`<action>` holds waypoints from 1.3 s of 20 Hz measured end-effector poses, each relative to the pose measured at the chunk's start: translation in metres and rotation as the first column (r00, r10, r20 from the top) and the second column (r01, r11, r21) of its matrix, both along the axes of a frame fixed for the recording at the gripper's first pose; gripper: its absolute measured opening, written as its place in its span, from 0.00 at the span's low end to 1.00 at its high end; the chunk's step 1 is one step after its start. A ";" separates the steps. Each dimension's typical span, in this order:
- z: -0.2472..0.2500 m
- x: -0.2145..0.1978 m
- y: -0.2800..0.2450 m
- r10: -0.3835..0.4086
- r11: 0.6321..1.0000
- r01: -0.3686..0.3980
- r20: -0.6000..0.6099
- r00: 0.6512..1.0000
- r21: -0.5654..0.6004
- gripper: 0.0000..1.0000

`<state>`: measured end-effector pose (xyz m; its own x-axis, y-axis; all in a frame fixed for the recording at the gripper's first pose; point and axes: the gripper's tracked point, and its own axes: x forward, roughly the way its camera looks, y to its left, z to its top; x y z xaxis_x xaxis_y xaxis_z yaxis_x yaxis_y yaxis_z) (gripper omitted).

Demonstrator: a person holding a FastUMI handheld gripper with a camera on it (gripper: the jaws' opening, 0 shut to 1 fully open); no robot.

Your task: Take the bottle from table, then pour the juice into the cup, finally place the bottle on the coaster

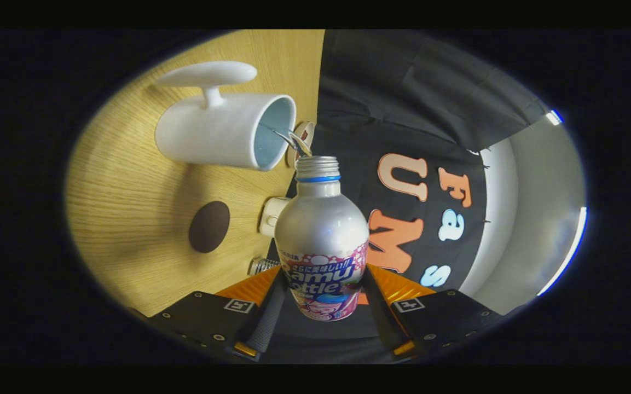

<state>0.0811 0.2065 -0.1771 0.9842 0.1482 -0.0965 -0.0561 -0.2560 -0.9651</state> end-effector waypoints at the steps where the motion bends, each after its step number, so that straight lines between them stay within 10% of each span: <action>1: 0.003 0.000 0.001 0.002 1.000 -0.002 0.005 1.000 -0.005 0.76; 26: 0.034 0.003 0.006 0.063 0.990 -0.057 0.047 0.997 -0.129 0.76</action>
<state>0.0840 0.2126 -0.1431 0.9781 0.1965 -0.0685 0.0112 -0.3786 -0.9255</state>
